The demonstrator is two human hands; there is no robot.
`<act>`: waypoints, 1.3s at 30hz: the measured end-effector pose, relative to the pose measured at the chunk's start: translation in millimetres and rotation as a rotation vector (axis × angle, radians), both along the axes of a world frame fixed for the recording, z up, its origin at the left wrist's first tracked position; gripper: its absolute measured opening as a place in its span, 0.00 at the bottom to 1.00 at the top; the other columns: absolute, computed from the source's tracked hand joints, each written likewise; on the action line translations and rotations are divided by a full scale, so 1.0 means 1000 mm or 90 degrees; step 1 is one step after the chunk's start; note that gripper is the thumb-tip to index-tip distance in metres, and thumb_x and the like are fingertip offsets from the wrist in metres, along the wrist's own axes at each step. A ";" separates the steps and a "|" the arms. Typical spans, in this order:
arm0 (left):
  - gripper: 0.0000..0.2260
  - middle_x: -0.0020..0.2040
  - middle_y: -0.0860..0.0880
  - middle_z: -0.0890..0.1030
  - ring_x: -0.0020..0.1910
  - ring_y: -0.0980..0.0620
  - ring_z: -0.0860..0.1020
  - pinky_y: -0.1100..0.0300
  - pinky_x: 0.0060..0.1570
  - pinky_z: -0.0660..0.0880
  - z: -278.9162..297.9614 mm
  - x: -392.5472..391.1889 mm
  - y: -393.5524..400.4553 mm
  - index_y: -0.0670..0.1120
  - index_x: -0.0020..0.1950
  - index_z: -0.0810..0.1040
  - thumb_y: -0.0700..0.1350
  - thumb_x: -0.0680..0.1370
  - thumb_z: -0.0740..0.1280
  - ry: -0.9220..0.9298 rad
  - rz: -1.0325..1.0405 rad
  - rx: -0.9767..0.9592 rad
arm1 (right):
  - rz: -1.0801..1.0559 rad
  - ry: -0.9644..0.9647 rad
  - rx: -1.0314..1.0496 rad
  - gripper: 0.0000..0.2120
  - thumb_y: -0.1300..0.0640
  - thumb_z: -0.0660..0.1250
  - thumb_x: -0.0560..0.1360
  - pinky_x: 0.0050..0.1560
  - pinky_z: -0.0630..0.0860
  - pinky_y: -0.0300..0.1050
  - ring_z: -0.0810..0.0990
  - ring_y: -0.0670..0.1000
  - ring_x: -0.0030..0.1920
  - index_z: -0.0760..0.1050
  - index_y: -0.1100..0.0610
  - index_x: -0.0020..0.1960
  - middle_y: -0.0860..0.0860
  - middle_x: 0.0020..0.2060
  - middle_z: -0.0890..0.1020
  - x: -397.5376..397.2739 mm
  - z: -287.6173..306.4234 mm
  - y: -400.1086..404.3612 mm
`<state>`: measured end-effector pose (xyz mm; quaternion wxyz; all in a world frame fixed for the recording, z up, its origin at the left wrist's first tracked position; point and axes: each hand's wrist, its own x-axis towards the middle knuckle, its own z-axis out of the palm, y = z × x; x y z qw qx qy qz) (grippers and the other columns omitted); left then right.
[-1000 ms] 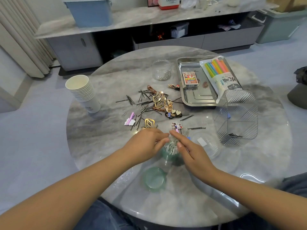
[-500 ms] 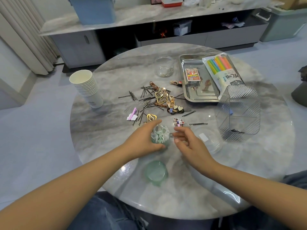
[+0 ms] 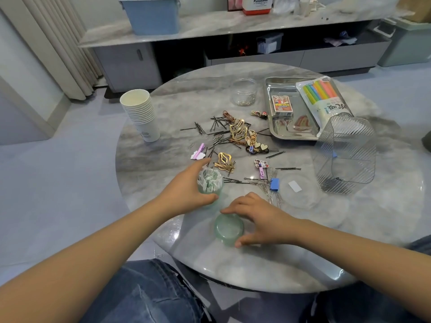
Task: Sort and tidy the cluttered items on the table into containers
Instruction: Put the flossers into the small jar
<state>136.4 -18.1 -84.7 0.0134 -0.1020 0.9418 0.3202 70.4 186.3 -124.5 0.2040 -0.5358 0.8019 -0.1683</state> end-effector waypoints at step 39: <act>0.34 0.55 0.58 0.71 0.55 0.64 0.67 0.83 0.50 0.60 -0.008 -0.001 0.027 0.53 0.68 0.69 0.53 0.62 0.71 0.039 -0.100 0.126 | -0.302 -0.144 -0.323 0.26 0.51 0.73 0.64 0.49 0.73 0.32 0.74 0.42 0.50 0.69 0.44 0.61 0.42 0.53 0.73 -0.012 0.034 0.006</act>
